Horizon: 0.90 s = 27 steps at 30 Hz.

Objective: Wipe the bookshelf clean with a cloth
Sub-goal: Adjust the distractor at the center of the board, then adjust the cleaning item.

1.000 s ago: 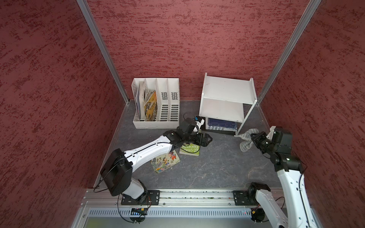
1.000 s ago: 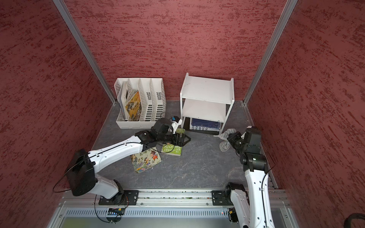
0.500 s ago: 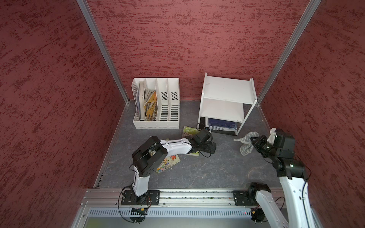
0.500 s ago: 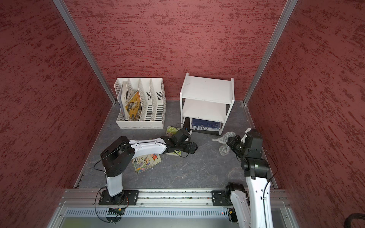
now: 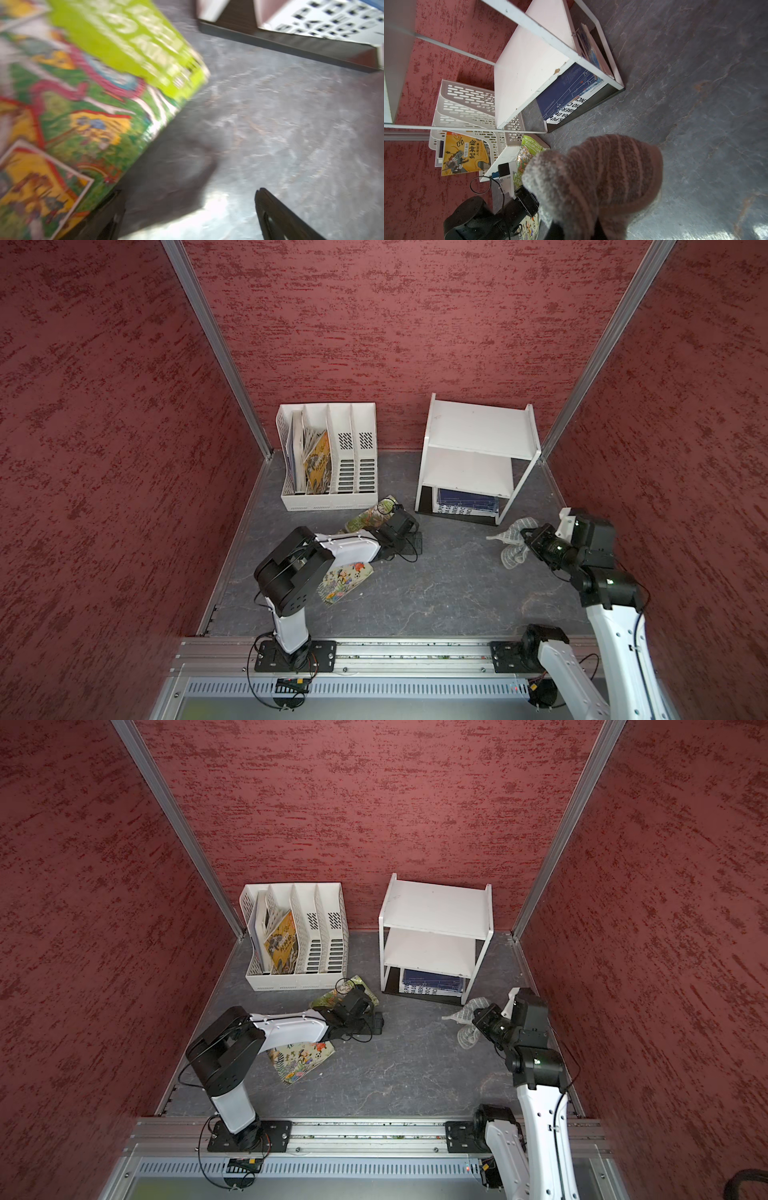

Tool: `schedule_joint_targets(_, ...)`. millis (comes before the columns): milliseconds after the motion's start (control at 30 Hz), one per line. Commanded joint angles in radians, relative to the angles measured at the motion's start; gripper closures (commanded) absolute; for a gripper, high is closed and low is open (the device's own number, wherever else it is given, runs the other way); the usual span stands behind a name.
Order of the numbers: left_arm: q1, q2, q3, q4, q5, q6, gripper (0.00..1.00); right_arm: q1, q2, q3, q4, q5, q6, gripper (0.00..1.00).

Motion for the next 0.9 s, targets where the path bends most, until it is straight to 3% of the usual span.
schedule_joint_targets(0, 0.042, -0.056, -0.041, -0.023, -0.058, -0.009, 0.0, 0.026, 0.009, -0.006, 0.076, -0.06, -0.027, 1.0)
schedule_joint_targets(167, 0.051, -0.171, -0.124, 0.06, -0.032, 0.062, 0.0, 0.078, 0.001, -0.046, 0.226, -0.171, 0.033, 1.0)
schedule_joint_targets(267, 0.05, -0.278, -0.21, 0.185, 0.048, 0.108, 0.0, 0.12, -0.003, -0.062, 0.332, -0.223, 0.066, 1.0)
schedule_joint_targets(433, 0.068, -0.501, -0.355, 0.472, 0.295, 0.127, 0.0, 0.189, 0.015, -0.065, 0.556, -0.319, 0.142, 1.0)
schedule_joint_targets(533, 0.082, -0.584, -0.365, 0.629, 0.454, 0.11, 0.0, 0.224, 0.052, -0.073, 0.724, -0.397, 0.208, 1.0)
schedule_joint_targets(700, 0.067, -0.581, -0.267, 0.764, 0.672, 0.037, 0.0, 0.292, 0.14, -0.071, 0.925, -0.497, 0.269, 1.0)
schedule_joint_targets(867, 0.028, -0.504, -0.188, 0.913, 0.723, -0.049, 0.0, 0.364, 0.2, -0.043, 1.019, -0.572, 0.268, 1.0)
